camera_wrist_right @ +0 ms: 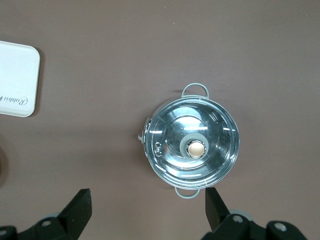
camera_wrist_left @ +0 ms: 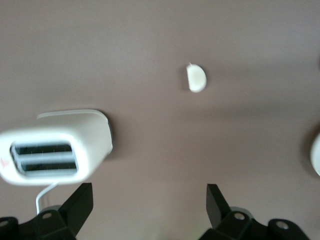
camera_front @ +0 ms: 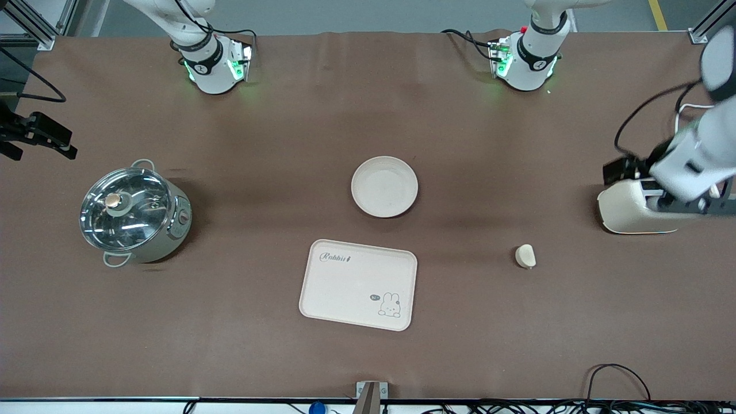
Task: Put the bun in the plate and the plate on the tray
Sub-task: 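Move the left gripper down toward the small white bun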
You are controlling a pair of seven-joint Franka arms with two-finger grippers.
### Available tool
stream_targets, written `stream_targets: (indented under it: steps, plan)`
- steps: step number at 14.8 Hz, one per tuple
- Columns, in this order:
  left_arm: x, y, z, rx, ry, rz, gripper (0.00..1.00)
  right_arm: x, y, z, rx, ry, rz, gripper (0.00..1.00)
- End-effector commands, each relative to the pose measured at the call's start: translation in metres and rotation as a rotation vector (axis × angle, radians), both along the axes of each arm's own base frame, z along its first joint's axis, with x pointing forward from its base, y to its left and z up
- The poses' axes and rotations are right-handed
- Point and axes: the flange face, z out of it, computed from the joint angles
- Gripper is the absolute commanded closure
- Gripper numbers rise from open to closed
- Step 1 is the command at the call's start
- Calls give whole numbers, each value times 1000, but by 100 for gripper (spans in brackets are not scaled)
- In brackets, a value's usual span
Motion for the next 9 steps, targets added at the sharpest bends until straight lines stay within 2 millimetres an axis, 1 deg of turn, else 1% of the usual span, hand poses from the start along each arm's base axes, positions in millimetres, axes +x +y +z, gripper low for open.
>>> stream_targets:
  steps: [1,2,3,4,5,7,8,9]
  plan:
    - [47,-2,-66,-5,-8,49,0,-3,2,0,5,-5,5,0]
    - [56,-2,-90,-8,-13,105,0,-3,2,0,5,-5,5,0]
    - [59,-6,-117,-5,4,139,0,-3,2,0,5,-3,5,0]
    - [60,-12,-133,1,11,147,0,-3,2,0,5,-3,5,0]
    - [62,-12,-156,-3,19,157,0,-3,2,0,5,-3,5,0]
    - [59,-9,-192,-10,-3,235,0,-3,2,0,5,-2,5,0]
    - [58,-12,-204,-15,-22,262,0,-3,2,0,5,-2,5,0]
    - [59,-19,-223,-21,-21,265,0,-3,2,0,5,-2,5,0]
